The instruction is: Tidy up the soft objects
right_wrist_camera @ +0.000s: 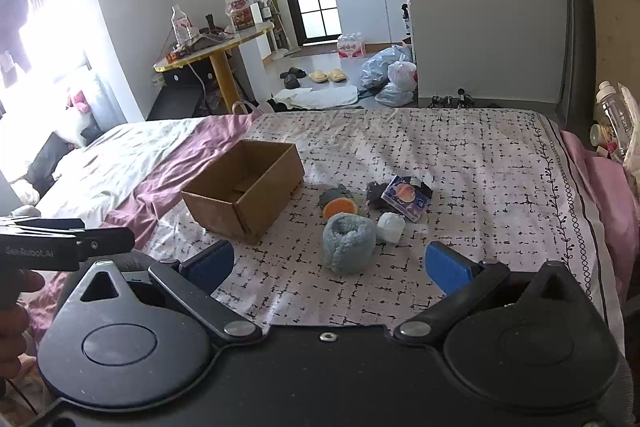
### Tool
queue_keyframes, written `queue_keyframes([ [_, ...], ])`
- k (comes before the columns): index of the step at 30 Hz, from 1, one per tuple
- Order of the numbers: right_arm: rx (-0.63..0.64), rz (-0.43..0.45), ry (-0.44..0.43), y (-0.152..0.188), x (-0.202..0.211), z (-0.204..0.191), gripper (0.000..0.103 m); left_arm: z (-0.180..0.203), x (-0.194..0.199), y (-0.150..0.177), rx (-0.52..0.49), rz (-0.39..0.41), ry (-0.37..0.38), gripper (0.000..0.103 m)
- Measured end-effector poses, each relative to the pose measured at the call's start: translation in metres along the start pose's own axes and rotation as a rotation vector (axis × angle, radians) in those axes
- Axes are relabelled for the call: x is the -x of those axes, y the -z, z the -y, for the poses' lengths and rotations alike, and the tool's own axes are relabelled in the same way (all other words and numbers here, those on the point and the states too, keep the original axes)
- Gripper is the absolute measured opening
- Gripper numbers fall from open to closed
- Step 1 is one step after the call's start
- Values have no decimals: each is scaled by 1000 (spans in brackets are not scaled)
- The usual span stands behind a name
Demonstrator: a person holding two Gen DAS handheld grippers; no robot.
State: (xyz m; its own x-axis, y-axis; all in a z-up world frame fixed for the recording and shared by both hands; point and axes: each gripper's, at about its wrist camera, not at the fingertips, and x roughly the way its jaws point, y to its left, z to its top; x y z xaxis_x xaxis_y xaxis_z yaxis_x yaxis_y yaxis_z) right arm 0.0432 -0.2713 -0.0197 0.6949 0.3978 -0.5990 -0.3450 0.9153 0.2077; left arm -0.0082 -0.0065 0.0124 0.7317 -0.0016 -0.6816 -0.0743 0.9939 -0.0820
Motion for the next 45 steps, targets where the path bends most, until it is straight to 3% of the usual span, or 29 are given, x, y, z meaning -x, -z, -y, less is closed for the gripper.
queue_keyframes([
  [45, 2, 7, 17, 2, 5, -4, 103, -1, 9, 3, 5, 16, -2, 103],
])
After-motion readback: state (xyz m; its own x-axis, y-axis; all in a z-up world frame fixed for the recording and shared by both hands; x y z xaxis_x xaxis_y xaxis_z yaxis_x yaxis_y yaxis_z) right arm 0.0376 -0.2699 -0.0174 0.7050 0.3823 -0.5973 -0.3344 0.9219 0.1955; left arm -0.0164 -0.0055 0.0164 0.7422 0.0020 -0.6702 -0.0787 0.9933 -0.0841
